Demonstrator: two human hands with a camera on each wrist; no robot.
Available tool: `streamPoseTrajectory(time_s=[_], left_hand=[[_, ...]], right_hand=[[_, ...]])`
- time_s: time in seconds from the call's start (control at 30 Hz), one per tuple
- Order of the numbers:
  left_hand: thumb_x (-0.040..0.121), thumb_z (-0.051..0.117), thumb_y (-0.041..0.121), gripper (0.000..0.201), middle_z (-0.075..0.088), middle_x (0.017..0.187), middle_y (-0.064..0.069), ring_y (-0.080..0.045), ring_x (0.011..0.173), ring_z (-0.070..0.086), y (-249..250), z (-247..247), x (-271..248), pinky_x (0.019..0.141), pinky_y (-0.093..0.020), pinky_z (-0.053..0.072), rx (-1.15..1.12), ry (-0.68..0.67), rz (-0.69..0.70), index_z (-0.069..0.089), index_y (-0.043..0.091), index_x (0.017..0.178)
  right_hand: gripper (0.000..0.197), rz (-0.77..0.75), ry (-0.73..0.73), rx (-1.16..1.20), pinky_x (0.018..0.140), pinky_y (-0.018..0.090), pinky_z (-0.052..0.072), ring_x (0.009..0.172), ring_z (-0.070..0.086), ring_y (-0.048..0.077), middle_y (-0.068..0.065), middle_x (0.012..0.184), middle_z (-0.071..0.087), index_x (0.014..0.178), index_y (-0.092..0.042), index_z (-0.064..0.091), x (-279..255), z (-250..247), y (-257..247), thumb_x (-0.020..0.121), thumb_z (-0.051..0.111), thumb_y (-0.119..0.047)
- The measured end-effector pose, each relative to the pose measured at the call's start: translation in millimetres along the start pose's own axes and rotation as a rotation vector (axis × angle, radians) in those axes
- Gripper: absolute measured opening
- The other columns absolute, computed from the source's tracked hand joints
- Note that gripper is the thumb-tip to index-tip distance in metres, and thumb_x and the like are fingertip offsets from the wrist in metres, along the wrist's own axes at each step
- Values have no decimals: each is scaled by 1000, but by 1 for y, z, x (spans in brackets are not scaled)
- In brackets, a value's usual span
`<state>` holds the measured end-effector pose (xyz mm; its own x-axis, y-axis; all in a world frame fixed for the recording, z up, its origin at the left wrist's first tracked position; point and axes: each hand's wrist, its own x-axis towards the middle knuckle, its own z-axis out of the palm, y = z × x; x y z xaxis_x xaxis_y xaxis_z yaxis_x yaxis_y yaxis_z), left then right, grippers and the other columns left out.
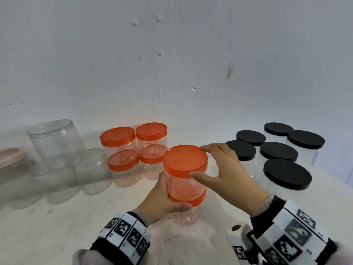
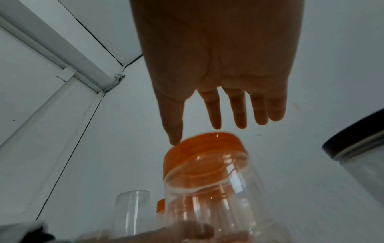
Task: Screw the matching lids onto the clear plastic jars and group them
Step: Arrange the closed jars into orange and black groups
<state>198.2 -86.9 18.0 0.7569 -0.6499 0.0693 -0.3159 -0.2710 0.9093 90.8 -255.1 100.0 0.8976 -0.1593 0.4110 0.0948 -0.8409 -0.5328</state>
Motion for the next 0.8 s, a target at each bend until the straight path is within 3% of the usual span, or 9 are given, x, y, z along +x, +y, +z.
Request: streamPoseTrajectory(time_s=[0.17,0.23,0.3,0.37,0.47,0.57,0.67,0.8], left_hand=[[49,88,45,111,46,127,19,0,111,49,5,3,6,79,-8,40,22,50,-14,18,38,134],[50,90,42,111,46,125,19,-2,112,48,6,5,12,82,-10,38,31,88,-28,19,36,136],[53,91,38,109,46,122,19,-6,113,48,7,8,20,83,-13,38,37,121,-38,20,35,135],[52,91,37,112,46,124,16,-8,113,48,9,12,27,89,-18,39,38,153,-48,20,32,139],[52,92,32,116,49,128,9,-13,117,49,13,19,41,100,-31,39,30,218,-69,20,29,143],[54,93,26,113,52,128,4,-18,118,51,16,27,60,104,-38,40,41,312,-104,23,26,143],[54,93,21,108,55,128,1,-21,119,53,19,35,80,105,-42,40,41,391,-127,28,24,140],[56,92,24,113,49,139,-5,-25,127,47,21,41,105,109,-46,36,85,483,-178,23,15,145]], right_hand=[[56,40,109,-87,88,7,25,114,33,-3,-16,124,42,132,-28,49,-21,-44,26,81,66,-44],[55,95,111,-132,87,13,26,113,33,0,-17,122,42,130,-29,51,-26,-62,41,80,66,-46],[55,150,65,-179,90,21,31,117,38,6,-15,124,44,130,-30,51,-29,-77,59,80,66,-47],[53,165,2,-204,93,22,32,119,41,6,-17,125,46,127,-32,52,-31,-88,74,79,66,-50],[50,113,-98,-203,90,17,33,113,43,-2,-28,119,46,120,-39,53,-33,-99,88,74,60,-57],[49,41,-204,-190,88,9,35,112,41,-10,-34,116,43,116,-46,51,-35,-106,97,71,54,-64],[53,-37,-289,-182,88,-1,29,116,32,-18,-40,120,35,122,-50,47,-36,-110,107,72,50,-68],[61,-115,-363,-192,93,-3,21,124,18,-19,-47,127,18,130,-53,38,-35,-115,122,72,47,-71]])
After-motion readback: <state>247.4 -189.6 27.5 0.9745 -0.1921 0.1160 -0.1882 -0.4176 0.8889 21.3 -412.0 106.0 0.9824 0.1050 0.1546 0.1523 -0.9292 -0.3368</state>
